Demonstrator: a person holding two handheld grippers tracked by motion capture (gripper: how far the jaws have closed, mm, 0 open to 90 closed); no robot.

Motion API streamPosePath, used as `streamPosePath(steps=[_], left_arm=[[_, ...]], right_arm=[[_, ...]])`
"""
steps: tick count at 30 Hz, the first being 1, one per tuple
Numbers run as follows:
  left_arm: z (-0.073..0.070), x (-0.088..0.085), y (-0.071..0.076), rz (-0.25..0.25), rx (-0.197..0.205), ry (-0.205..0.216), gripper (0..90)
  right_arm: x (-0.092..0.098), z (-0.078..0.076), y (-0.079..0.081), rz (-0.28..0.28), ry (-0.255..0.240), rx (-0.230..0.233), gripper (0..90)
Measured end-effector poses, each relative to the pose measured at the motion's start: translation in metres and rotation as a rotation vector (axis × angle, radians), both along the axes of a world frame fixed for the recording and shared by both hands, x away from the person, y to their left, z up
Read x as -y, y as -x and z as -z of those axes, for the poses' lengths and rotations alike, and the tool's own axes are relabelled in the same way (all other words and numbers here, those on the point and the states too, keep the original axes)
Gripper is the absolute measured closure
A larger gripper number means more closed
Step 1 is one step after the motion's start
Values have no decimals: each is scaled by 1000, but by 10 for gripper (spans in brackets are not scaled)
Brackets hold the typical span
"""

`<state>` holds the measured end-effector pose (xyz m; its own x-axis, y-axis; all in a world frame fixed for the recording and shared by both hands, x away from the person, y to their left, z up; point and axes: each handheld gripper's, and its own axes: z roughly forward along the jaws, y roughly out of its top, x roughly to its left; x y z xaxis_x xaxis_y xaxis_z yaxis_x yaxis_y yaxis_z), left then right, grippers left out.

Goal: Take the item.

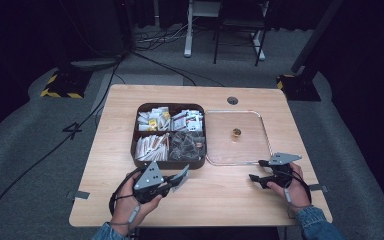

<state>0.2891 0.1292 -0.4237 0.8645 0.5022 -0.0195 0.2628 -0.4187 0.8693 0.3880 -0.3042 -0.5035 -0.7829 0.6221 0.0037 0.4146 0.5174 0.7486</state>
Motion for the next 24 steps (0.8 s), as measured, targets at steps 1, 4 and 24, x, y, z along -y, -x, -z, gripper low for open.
streamPosePath(steps=[1,4,24], left_arm=[[4,4,0,13,-8,-8,871],[13,15,1,49,-27,-34,870],[42,43,7,138,-63,-207,837]], right_arm=[[0,0,0,0,0,0,258],[0,0,0,0,0,0,257],[0,0,0,0,0,0,258]])
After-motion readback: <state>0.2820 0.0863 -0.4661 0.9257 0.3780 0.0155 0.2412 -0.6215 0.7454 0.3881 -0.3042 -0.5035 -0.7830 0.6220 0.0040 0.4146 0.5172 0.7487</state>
